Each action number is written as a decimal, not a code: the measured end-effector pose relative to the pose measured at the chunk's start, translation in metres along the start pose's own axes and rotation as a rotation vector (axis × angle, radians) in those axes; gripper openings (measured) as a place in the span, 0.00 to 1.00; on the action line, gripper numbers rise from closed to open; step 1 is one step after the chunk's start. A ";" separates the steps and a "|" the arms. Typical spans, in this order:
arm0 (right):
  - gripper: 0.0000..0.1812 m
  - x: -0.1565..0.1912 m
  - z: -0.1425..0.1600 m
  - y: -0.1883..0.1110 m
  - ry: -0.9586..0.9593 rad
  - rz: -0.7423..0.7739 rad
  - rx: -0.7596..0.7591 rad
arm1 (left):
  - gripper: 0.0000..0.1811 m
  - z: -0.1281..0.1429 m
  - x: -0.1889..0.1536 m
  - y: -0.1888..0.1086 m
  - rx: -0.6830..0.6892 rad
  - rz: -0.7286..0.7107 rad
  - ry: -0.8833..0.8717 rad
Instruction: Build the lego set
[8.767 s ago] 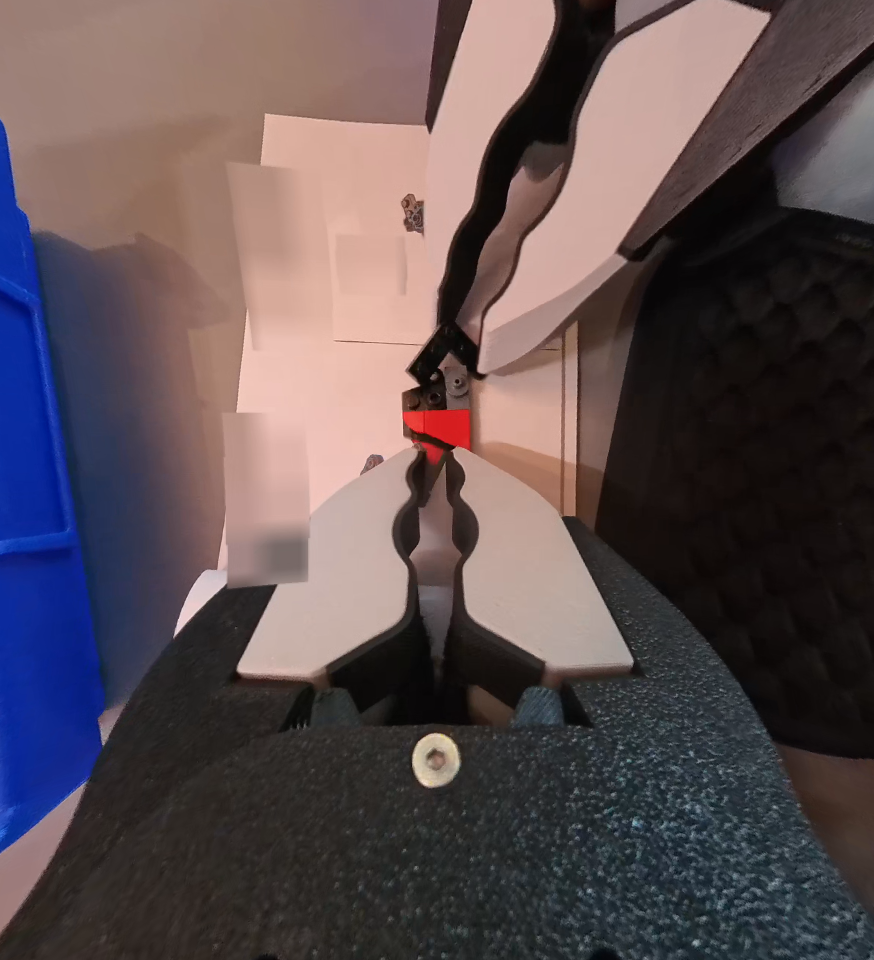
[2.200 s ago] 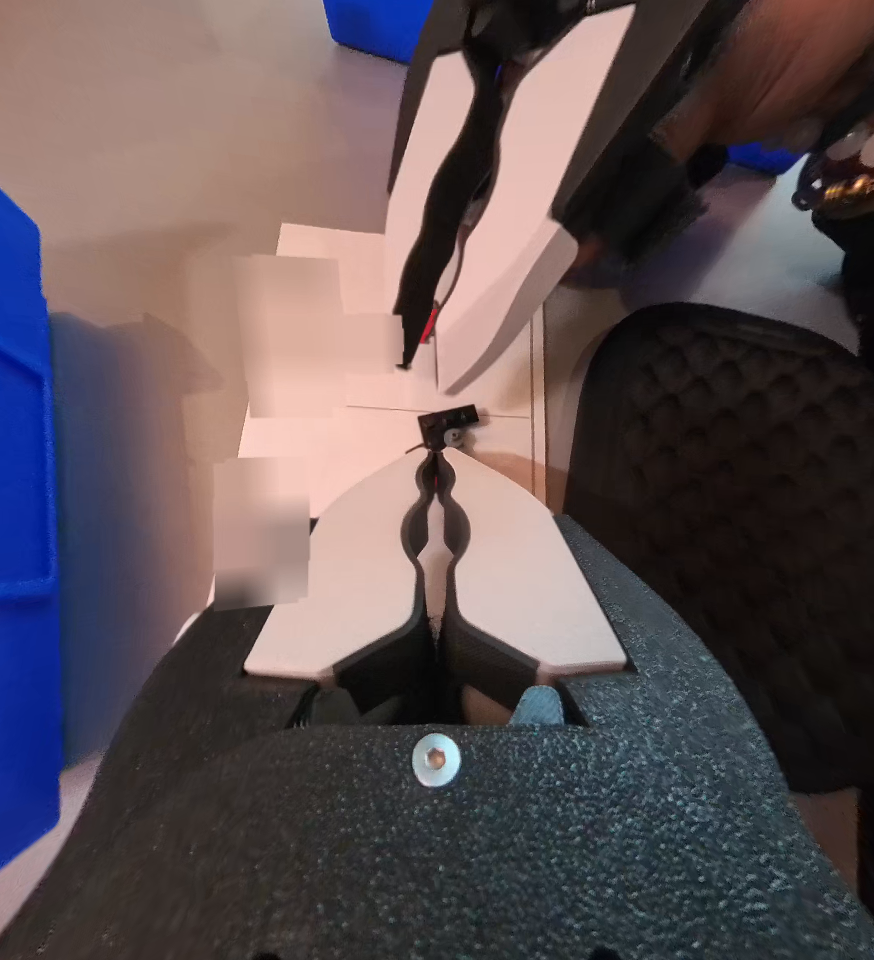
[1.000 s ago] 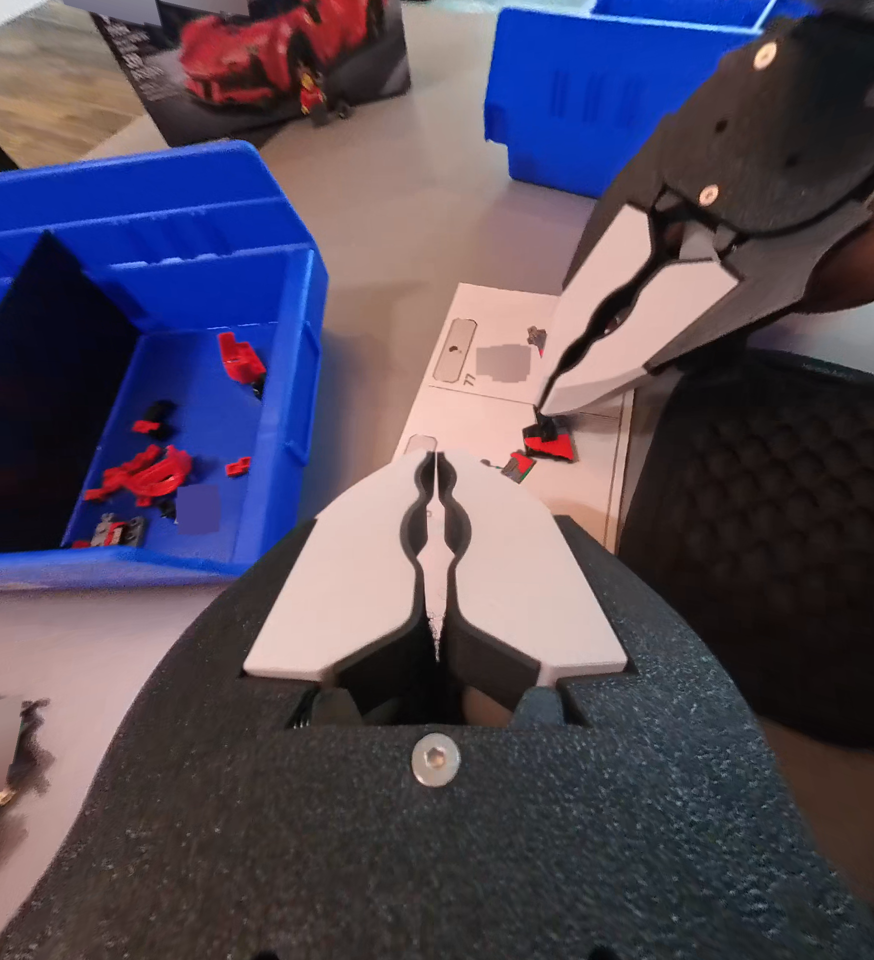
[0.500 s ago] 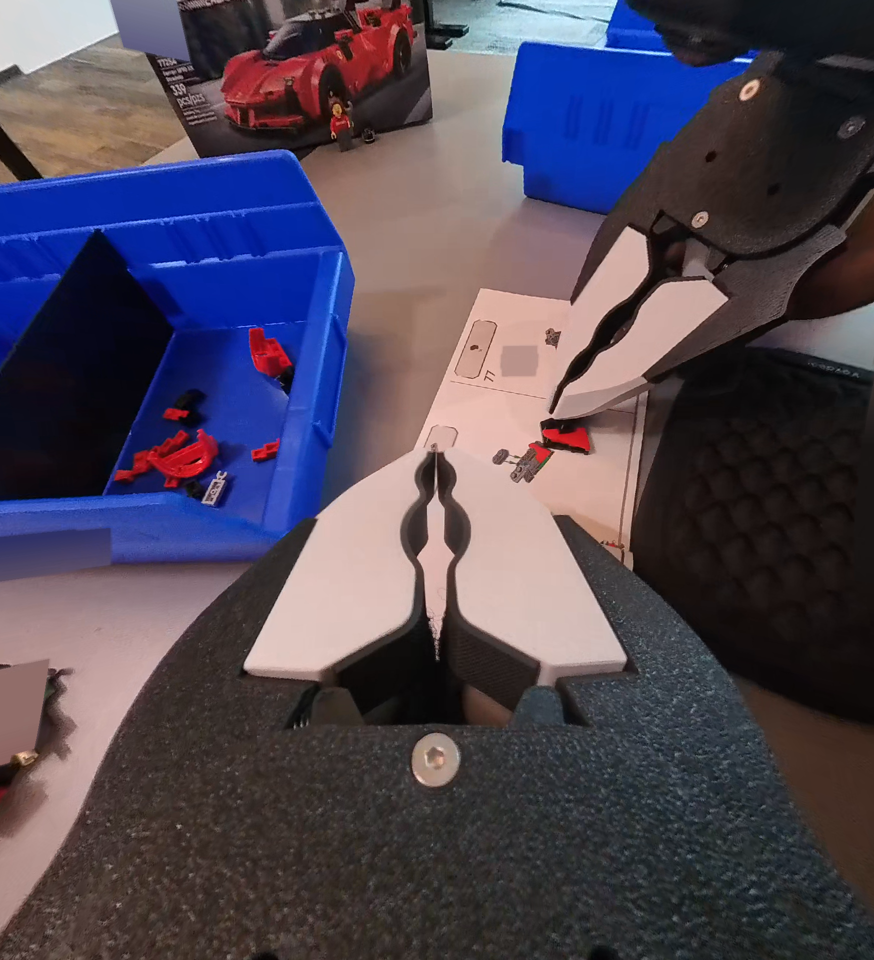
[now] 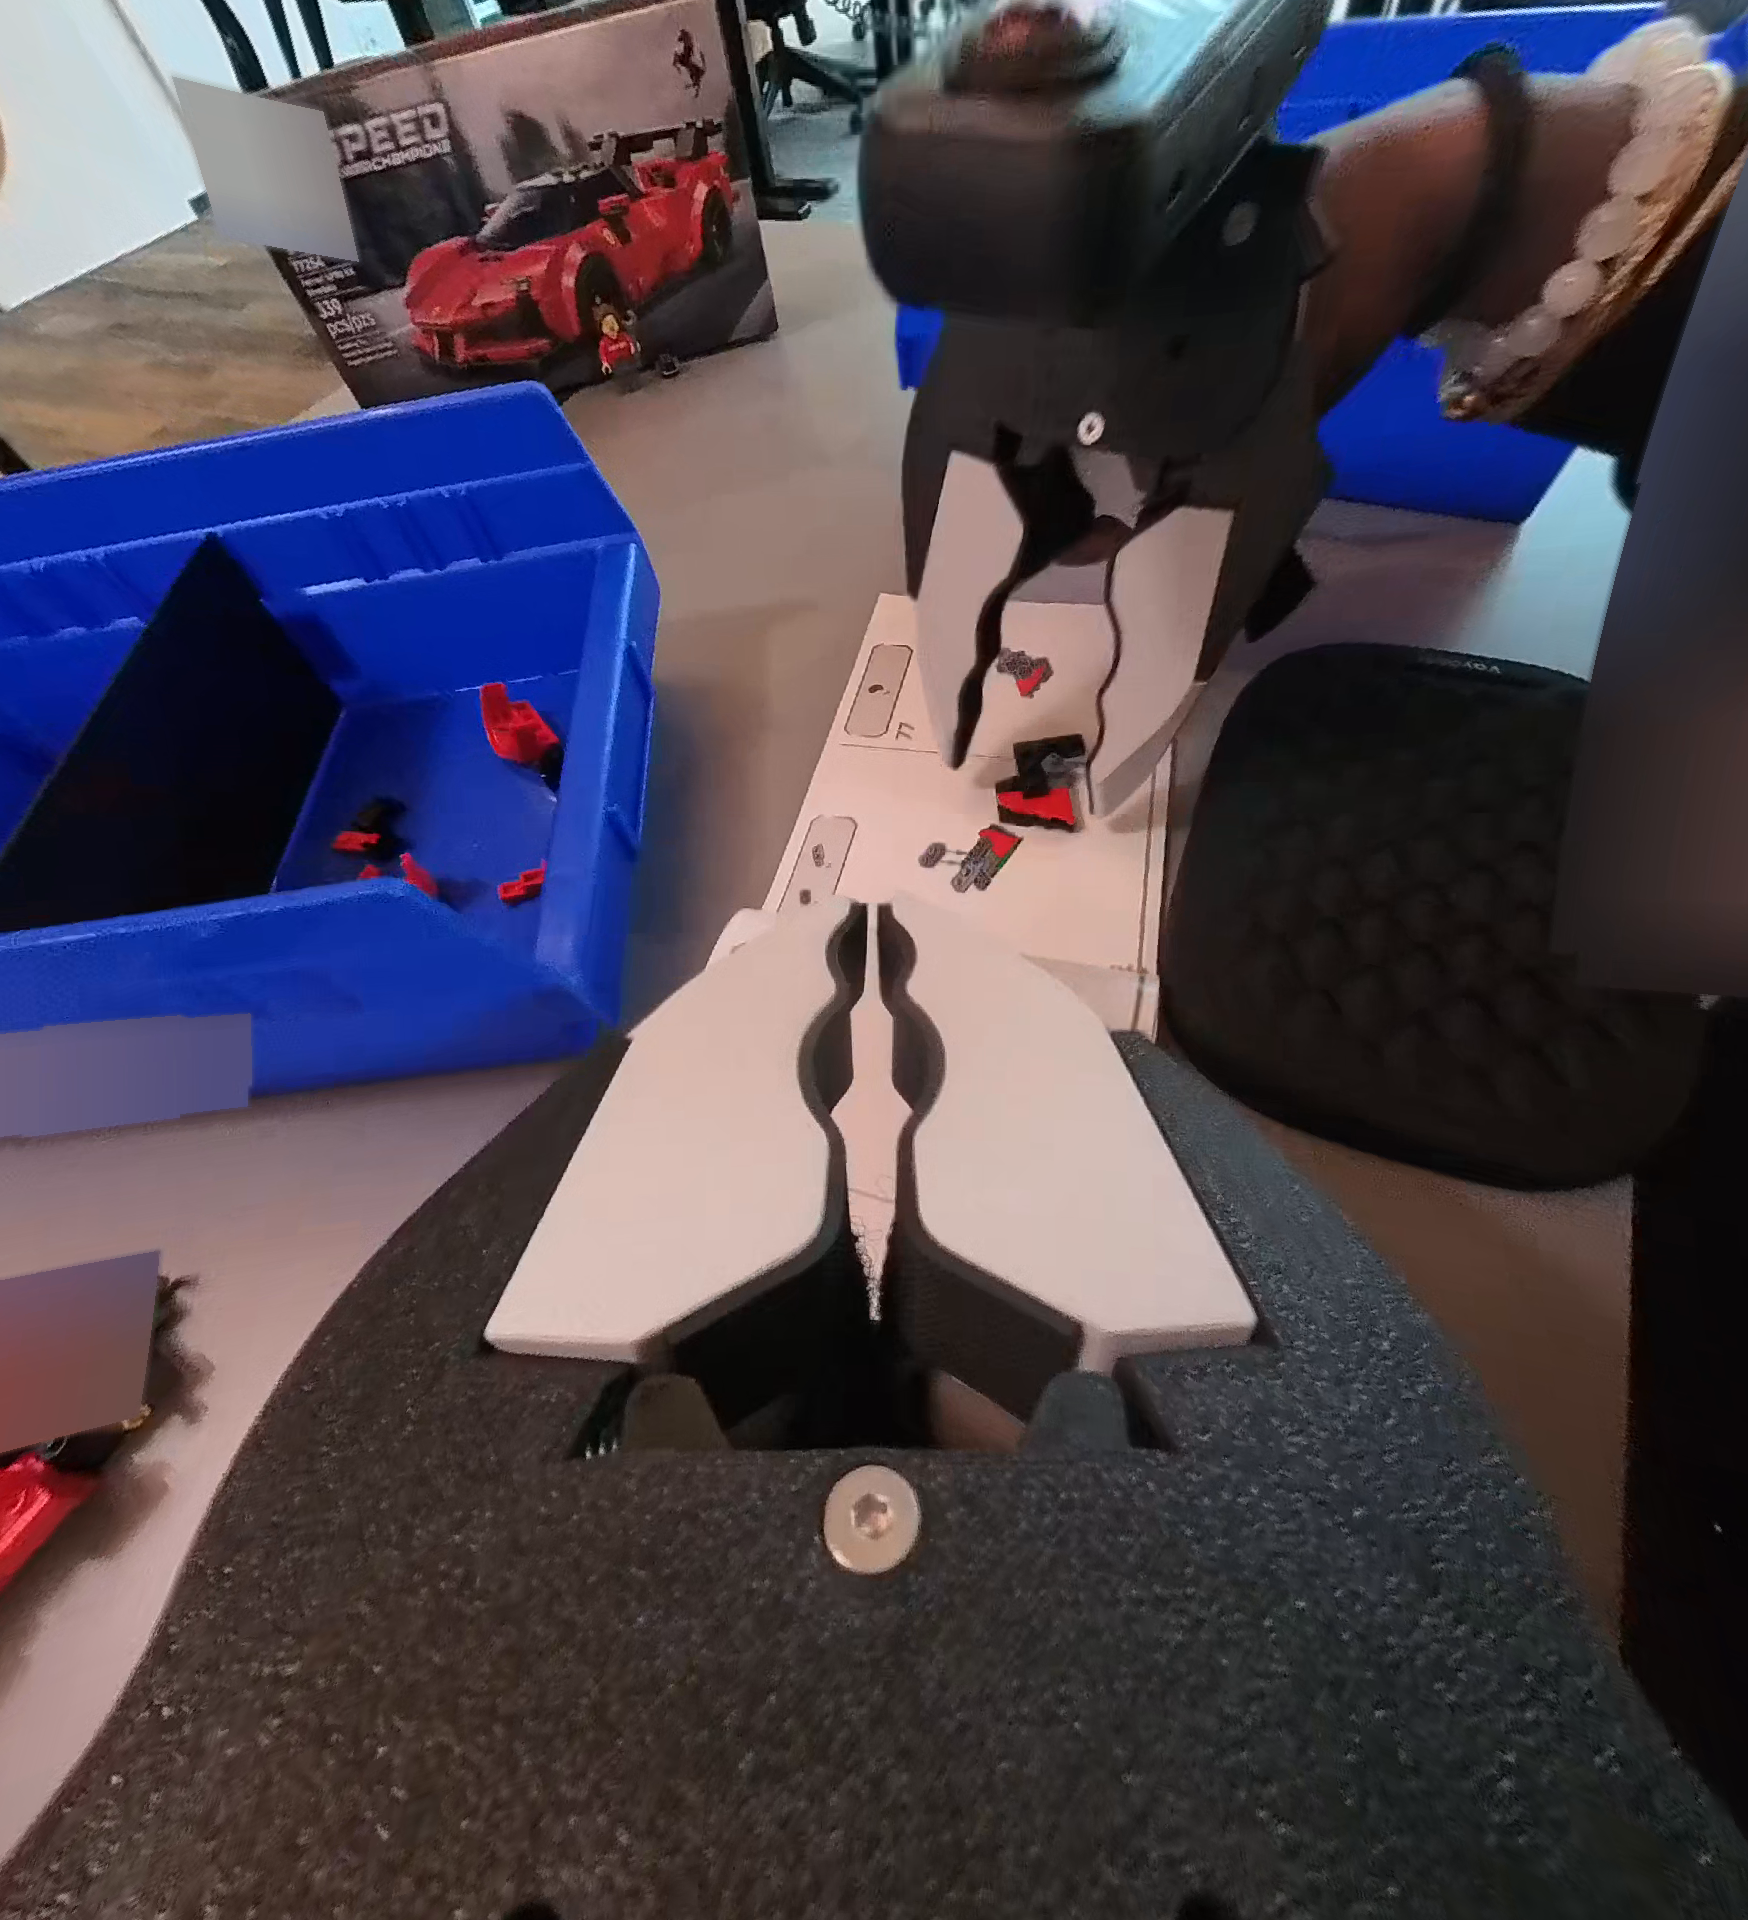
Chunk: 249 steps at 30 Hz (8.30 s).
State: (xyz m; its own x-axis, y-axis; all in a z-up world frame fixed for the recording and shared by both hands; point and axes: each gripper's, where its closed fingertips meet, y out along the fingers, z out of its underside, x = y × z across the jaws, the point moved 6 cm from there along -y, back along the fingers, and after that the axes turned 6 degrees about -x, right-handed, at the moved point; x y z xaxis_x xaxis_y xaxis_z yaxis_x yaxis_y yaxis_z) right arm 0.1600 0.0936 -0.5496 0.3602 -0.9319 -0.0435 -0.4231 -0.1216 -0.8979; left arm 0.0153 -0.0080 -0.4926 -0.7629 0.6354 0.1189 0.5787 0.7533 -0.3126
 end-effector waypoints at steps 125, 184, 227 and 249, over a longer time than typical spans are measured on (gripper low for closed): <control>0.81 -0.009 0.044 0.012 1.153 0.710 -0.209 | 0.00 0.070 -0.011 0.026 0.355 0.204 -0.023; 0.81 -0.009 0.044 0.011 1.153 0.711 -0.210 | 0.02 0.070 -0.014 0.028 0.335 0.188 0.007; 0.00 0.009 0.024 0.007 0.607 0.666 -0.185 | 0.15 0.057 -0.030 0.033 0.419 0.166 0.365; 0.41 -0.112 0.072 -0.016 0.720 0.571 -0.142 | 0.08 0.054 0.008 0.011 0.173 0.024 0.258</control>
State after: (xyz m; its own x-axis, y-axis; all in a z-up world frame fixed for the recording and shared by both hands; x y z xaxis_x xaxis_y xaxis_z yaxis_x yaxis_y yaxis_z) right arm 0.1866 0.2244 -0.5622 -0.5168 -0.8450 -0.1375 -0.4924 0.4248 -0.7597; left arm 0.0002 -0.0040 -0.5464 -0.6385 0.6915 0.3377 0.5212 0.7115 -0.4714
